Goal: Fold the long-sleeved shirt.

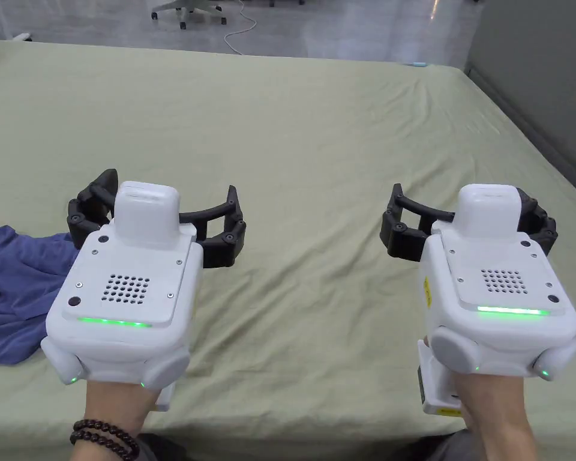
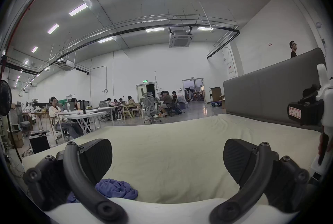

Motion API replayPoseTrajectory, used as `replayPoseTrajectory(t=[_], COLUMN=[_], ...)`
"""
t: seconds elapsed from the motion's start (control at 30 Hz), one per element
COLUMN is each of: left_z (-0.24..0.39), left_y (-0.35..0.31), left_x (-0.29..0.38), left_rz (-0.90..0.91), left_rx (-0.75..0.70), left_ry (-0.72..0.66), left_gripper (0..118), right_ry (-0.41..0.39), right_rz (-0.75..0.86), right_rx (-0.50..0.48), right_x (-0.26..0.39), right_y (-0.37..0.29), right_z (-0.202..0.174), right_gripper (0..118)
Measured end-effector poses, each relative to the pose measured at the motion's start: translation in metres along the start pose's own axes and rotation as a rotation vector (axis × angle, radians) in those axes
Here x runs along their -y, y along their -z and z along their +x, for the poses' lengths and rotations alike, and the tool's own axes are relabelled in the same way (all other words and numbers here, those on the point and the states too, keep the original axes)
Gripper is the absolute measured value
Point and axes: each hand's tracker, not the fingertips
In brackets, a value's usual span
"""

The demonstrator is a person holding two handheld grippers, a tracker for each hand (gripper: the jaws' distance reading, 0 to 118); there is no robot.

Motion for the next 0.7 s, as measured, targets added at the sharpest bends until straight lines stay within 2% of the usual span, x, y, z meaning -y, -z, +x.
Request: replayPoseTrajectory(t=[0.7], left_z=[0.0045], left_y=[-0.0029], left_x=[-0.0016], left_rz=[0.003], left_rx=[-0.037], left_ry=[0.013], left_gripper=[118], right_ry=[0.006], right_rz=[0.002], right_rx=[0.001], right_x=[-0.001], right_y=[-0.0012], right_z=[0.0015], right_gripper=[118])
